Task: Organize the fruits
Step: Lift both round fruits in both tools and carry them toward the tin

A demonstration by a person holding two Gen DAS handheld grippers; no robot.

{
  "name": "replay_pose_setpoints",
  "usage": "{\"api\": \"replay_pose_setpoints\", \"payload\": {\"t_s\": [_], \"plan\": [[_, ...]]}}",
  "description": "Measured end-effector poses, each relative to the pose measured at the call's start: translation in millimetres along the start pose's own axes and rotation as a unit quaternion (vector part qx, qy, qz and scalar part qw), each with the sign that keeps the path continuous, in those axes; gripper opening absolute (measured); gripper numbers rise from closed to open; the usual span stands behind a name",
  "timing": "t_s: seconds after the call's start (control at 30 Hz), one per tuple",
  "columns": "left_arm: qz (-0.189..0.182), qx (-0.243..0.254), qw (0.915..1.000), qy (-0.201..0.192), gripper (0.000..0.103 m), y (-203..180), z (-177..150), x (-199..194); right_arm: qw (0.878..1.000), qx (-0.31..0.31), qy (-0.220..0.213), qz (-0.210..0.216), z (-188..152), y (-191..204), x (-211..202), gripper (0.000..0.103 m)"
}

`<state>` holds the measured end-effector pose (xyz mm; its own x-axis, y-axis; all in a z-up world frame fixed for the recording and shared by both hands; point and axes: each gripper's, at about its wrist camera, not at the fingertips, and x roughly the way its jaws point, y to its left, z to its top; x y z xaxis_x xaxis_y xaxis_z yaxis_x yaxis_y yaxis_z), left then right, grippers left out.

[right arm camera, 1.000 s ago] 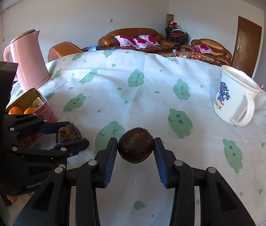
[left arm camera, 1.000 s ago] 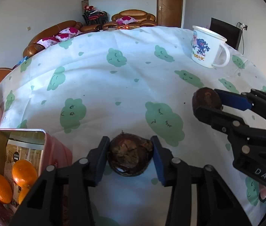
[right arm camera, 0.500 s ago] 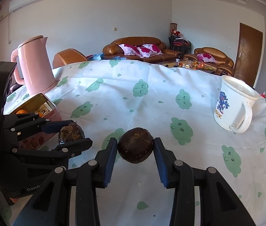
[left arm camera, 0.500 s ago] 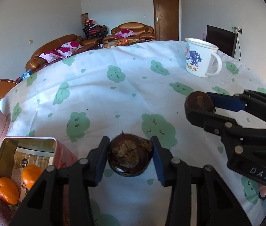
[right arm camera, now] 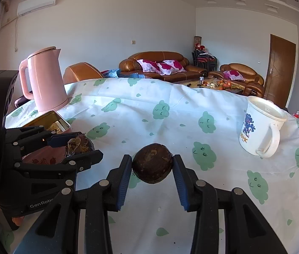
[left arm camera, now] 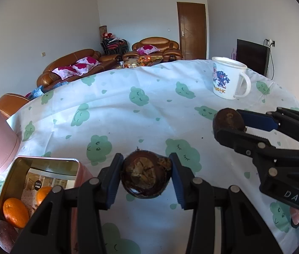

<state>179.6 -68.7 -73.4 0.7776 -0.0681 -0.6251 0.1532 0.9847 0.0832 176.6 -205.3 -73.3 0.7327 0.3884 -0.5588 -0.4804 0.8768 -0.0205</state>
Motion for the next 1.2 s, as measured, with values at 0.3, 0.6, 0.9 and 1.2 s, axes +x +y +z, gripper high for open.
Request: {"api": "replay_pose_setpoints", "payload": {"t_s": [0.3, 0.6, 0.9, 1.2], "plan": [[0.009, -0.004, 0.9997, -0.022, 0.046, 1, 0, -8, 1.0, -0.007, -0.02, 0.0, 0, 3, -7, 0.041], [0.017, -0.005, 0.9989, -0.044, 0.046, 1, -1, -16, 0.999, -0.013, -0.038, -0.001, 0, 6, -13, 0.041], [0.022, -0.008, 0.9979, -0.06, 0.046, 3, -2, -22, 0.998, -0.021, -0.055, -0.004, -1, 8, -18, 0.042], [0.023, -0.009, 0.9972, -0.07, 0.046, 3, -3, -26, 0.997, -0.024, -0.069, -0.007, -2, 9, -23, 0.042]]}}
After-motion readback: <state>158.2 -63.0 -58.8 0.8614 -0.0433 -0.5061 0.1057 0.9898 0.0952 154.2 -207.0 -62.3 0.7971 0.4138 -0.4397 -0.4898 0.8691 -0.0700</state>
